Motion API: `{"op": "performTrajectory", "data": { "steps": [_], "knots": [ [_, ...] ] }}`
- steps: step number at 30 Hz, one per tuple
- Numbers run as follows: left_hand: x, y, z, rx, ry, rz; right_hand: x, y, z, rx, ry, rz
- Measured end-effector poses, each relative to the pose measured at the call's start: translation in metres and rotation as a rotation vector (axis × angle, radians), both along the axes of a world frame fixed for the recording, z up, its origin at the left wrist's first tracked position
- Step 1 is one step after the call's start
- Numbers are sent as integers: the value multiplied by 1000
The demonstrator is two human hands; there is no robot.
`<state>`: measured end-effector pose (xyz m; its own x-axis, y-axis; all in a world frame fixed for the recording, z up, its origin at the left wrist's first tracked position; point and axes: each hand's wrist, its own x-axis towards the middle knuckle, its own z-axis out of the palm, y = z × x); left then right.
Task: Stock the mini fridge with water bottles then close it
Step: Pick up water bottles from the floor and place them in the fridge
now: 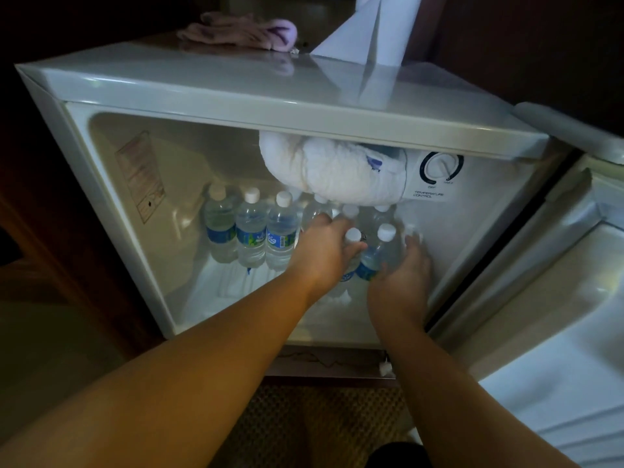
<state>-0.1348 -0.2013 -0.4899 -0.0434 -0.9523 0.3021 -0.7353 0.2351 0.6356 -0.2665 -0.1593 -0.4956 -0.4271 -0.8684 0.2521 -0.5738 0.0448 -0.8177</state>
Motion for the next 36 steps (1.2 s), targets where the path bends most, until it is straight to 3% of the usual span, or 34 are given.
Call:
{"op": "performTrajectory", "data": {
  "steps": [5,9,14,22,26,32,36],
  "knots": [
    [-5,-11,3,28,5,50,5,22,-10,361,43,109],
    [-7,-14,7,78,6,67,2,36,-28,685,386,465],
    [-3,-14,5,96,0,90,8,31,-53,845,650,714],
    [8,-11,-2,77,26,49,8,24,-82,891,767,809],
    [13,-4,-8,81,48,21,7,19,-89,857,723,803],
    [44,42,-22,40,29,64,0,24,-100,831,719,788],
    [74,80,-31,141,-38,107,9,40,-106,816,713,728]
  ]
}}
